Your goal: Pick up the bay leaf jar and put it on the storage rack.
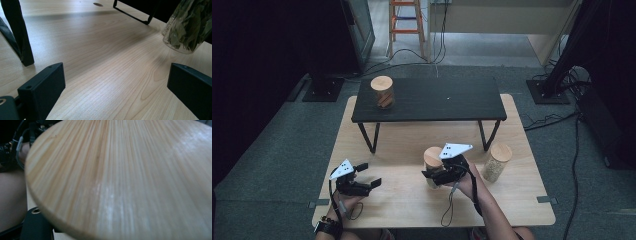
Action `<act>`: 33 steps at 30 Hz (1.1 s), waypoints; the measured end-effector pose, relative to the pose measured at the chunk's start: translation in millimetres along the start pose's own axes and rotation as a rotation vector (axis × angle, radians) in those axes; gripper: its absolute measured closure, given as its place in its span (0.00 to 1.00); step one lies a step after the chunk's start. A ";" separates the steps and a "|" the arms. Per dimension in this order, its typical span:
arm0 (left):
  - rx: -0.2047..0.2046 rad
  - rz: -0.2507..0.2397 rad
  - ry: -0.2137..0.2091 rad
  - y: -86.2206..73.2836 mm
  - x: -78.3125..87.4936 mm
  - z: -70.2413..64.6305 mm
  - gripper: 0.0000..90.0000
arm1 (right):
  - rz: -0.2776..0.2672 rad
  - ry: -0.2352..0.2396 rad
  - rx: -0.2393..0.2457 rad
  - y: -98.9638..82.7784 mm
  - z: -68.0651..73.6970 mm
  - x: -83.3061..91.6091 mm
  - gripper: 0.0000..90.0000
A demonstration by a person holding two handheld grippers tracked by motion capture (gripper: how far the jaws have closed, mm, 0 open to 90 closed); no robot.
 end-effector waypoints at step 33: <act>0.004 0.001 -0.004 0.3 -0.2 0.8 0.02 | 0.002 0.041 0.046 68.8 -7.0 9.7 0.28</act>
Point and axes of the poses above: each handheld gripper's, and its own axes: x roughly backward along the jaws, y roughly out of its top, z roughly to its left, the point moved 8 cm from there along -x, roughly forward along the jaws, and after that the axes turned 4 degrees about x, right-handed, at the moved point
